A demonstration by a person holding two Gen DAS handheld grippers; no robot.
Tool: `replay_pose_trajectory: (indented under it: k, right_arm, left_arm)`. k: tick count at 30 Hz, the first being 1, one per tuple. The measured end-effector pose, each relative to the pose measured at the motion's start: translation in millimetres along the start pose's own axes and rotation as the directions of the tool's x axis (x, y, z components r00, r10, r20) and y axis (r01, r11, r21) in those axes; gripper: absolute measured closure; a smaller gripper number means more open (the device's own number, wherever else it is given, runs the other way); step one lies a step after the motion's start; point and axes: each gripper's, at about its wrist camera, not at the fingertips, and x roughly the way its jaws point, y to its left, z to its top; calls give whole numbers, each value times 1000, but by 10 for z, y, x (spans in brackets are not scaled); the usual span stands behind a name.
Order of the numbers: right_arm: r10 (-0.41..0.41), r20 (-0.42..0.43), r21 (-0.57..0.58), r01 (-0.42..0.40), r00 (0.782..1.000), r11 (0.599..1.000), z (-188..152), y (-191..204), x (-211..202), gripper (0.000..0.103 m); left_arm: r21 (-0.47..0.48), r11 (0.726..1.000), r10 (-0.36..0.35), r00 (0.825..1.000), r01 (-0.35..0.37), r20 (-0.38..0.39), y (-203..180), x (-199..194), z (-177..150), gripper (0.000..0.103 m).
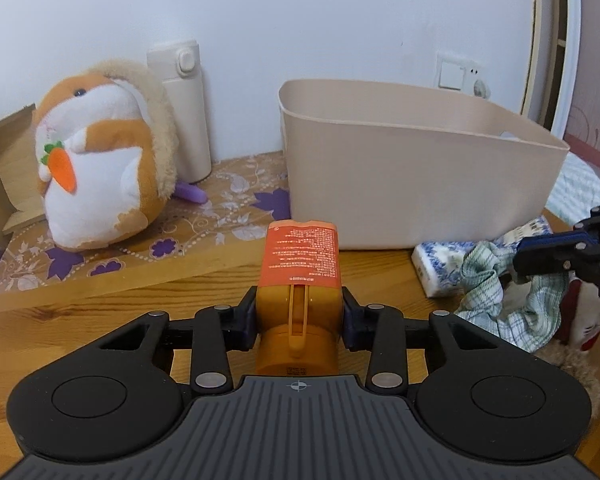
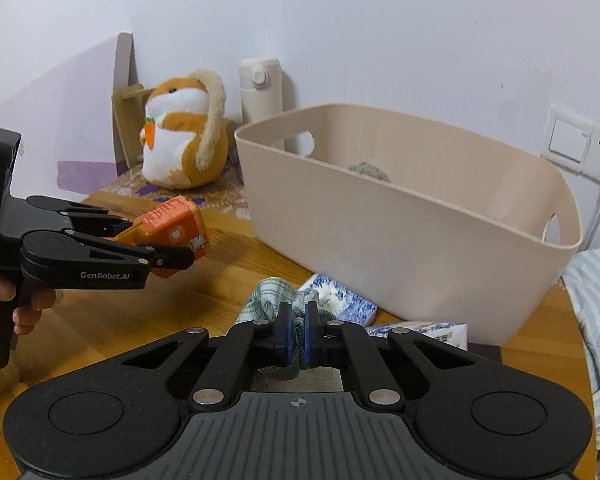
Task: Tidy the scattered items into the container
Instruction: 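Carry the orange bottle and plaid scrunchie over the basket with both tools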
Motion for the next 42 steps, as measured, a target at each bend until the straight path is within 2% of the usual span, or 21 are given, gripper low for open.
replay_pose_trajectory:
  k: [13, 27, 36, 42]
  right_arm:
    - [-12, 101, -26, 15, 995, 1000, 258, 13, -449, 99]
    - [-54, 217, 37, 47, 975, 998, 603, -330, -756, 99]
    - [-98, 239, 90, 78, 966, 993, 748, -593, -726, 99]
    - [-144, 228, 128, 116, 963, 985, 791, -834, -604, 99]
  left_arm:
    - [-15, 1000, -16, 996, 17, 83, -55, -325, 272, 64]
    - [7, 1000, -28, 983, 28, 180, -331, -460, 803, 64]
    - [8, 1000, -25, 982, 24, 188, -516, -285, 1074, 64]
    - [1, 1000, -21, 988, 21, 155, -600, -27, 1188, 64]
